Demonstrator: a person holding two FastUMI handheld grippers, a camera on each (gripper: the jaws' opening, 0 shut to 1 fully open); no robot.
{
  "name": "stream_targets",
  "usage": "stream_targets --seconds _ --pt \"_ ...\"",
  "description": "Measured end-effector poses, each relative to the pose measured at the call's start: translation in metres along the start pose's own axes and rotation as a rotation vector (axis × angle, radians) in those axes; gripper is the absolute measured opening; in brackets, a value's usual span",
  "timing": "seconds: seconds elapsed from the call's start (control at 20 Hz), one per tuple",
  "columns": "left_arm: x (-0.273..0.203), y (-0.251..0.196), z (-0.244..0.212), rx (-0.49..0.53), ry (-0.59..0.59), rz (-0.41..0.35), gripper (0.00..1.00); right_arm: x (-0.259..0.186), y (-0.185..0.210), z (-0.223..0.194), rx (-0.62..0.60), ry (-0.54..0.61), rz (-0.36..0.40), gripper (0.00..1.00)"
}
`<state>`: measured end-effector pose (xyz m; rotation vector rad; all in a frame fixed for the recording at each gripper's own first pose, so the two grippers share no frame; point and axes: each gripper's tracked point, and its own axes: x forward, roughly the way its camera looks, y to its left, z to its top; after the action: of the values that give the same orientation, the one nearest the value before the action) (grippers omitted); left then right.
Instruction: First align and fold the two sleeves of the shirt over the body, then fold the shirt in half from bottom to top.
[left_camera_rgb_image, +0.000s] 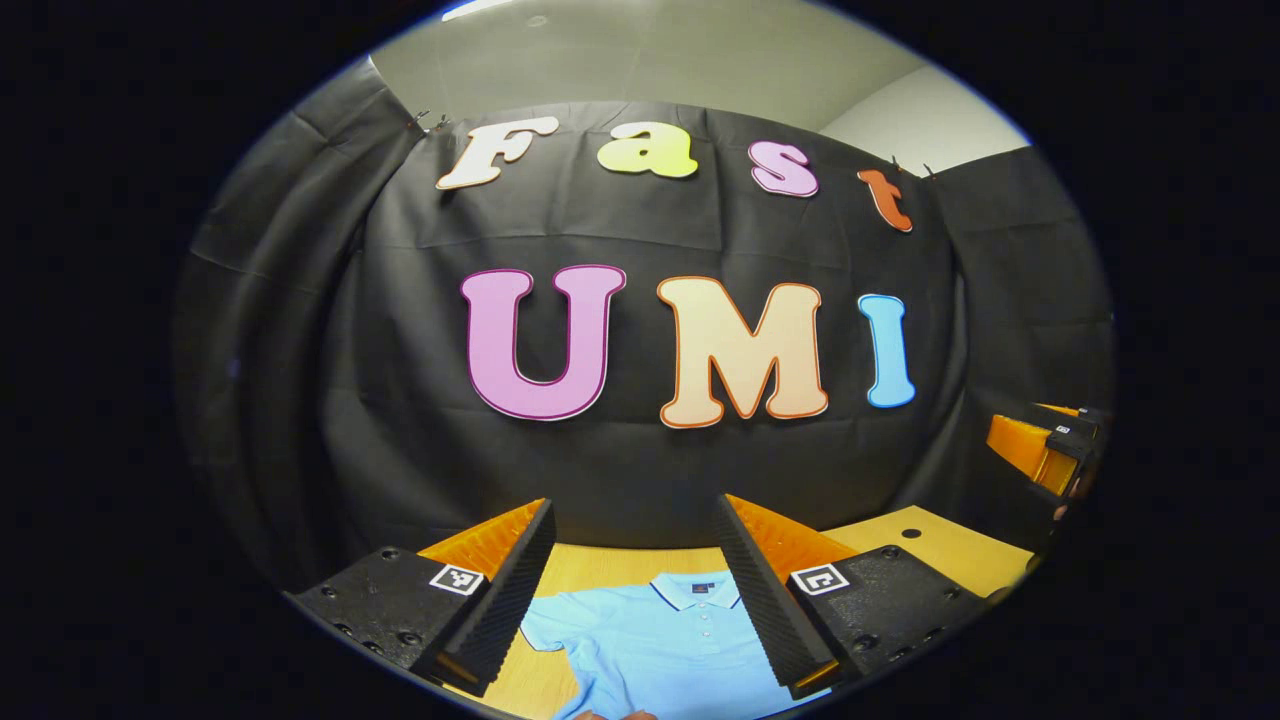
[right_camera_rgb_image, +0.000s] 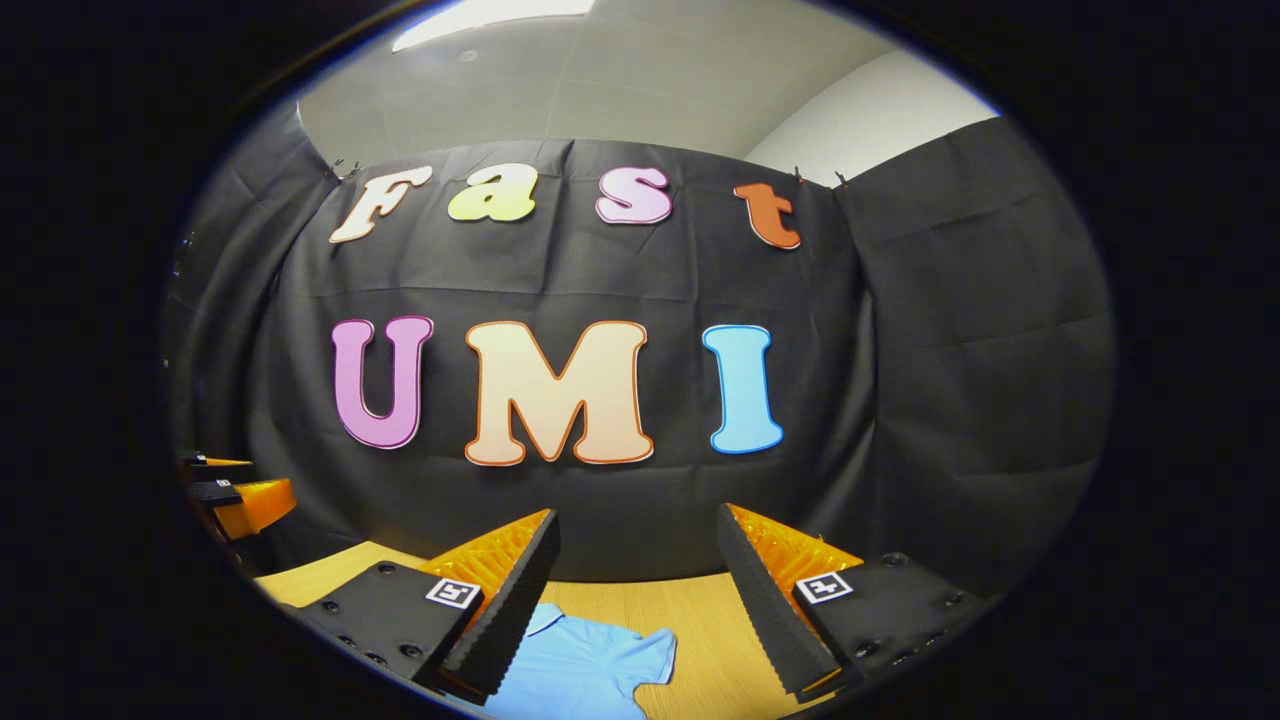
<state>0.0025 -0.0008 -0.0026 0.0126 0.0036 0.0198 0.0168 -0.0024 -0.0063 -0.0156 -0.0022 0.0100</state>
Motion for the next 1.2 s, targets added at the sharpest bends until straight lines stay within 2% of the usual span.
stream_targets --seconds 0.25,0.4,0.55,0.9,1.2 --pt "0.004 0.003 0.003 0.011 -0.014 0.004 0.95 0.011 0.008 -0.011 -0.01 0.014 0.034 0.98" --pt "0.005 0.007 0.005 0.002 -0.036 0.004 0.95 0.03 0.011 -0.036 -0.034 0.048 0.062 0.98" --pt "0.009 0.015 0.005 0.016 -0.046 0.004 0.95 0.053 -0.001 -0.072 -0.055 0.1 0.025 0.98" --pt "0.02 0.053 -0.011 0.026 -0.013 0.076 0.95 0.102 -0.016 -0.172 -0.143 0.248 -0.019 0.99" --pt "0.031 0.075 -0.027 0.028 0.018 0.119 0.95 0.119 -0.034 -0.28 -0.155 0.481 -0.039 1.0"
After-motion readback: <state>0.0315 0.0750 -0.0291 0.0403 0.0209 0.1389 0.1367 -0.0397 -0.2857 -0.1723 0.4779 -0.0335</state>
